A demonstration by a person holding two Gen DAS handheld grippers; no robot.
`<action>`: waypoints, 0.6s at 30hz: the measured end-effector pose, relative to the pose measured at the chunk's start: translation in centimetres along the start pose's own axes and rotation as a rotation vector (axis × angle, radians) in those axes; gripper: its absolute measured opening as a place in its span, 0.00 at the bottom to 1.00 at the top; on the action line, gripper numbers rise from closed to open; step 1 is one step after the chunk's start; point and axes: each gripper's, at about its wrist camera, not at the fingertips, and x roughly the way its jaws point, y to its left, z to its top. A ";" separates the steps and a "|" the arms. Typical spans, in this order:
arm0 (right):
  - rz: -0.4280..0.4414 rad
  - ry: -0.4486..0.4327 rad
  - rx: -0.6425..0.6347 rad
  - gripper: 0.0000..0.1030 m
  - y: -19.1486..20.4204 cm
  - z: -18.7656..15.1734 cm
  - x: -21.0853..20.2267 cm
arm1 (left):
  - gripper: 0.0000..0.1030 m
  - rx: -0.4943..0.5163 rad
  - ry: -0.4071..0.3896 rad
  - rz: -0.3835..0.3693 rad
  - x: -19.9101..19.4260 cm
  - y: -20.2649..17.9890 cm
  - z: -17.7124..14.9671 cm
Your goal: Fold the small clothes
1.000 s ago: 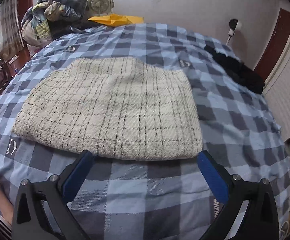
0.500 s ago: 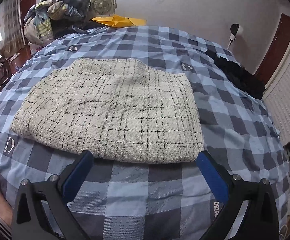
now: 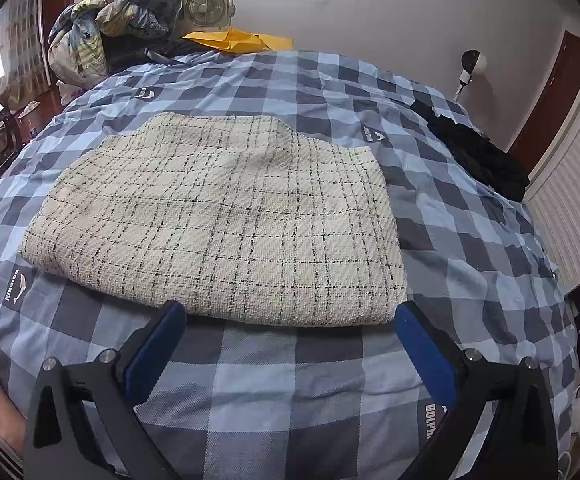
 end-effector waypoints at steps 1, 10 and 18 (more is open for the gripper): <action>-0.001 0.000 0.000 0.99 0.0 0.0 0.0 | 1.00 0.007 -0.006 0.003 -0.1 -0.1 0.0; -0.005 -0.002 -0.006 0.99 0.0 0.1 0.0 | 1.00 0.008 -0.033 -0.002 -0.7 -0.2 0.3; -0.006 -0.002 -0.008 0.99 0.0 0.1 -0.1 | 1.00 0.025 -0.045 -0.007 -0.8 -0.5 0.3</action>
